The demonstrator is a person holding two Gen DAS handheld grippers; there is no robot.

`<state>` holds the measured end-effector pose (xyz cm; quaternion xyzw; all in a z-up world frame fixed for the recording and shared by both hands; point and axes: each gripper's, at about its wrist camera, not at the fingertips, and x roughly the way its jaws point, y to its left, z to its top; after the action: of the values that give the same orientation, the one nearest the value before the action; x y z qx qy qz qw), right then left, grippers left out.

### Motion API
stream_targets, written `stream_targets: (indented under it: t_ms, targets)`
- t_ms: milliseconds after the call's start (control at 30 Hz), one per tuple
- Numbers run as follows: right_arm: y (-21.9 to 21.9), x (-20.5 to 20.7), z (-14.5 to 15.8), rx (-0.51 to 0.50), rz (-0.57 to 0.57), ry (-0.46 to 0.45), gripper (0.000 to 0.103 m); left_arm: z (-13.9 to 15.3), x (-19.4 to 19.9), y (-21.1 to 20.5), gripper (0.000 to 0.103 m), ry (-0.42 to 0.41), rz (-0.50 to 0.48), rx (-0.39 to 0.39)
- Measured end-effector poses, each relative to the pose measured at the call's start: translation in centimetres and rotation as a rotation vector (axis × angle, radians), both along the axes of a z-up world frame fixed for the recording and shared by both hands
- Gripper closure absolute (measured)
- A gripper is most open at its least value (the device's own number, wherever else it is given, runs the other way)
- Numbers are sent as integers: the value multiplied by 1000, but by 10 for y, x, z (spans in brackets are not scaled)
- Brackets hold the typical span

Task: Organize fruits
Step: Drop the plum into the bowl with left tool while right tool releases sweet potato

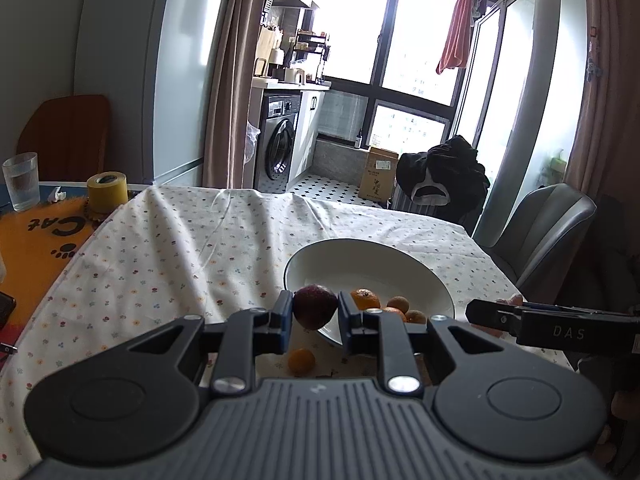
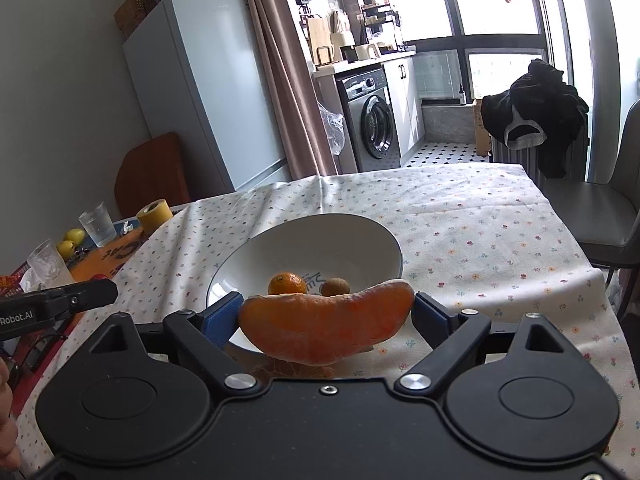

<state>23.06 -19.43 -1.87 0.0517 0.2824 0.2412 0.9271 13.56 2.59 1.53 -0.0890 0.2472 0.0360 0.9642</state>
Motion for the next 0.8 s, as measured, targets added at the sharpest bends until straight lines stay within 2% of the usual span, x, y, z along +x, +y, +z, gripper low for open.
stream_targets:
  t_ms: [400, 800]
  targets:
    - [2, 10, 11, 12, 14, -36, 15, 5, 19, -10, 81, -7, -25, 8]
    - [11, 32, 11, 14, 11, -35, 15, -6, 44, -6, 81, 25, -35, -4]
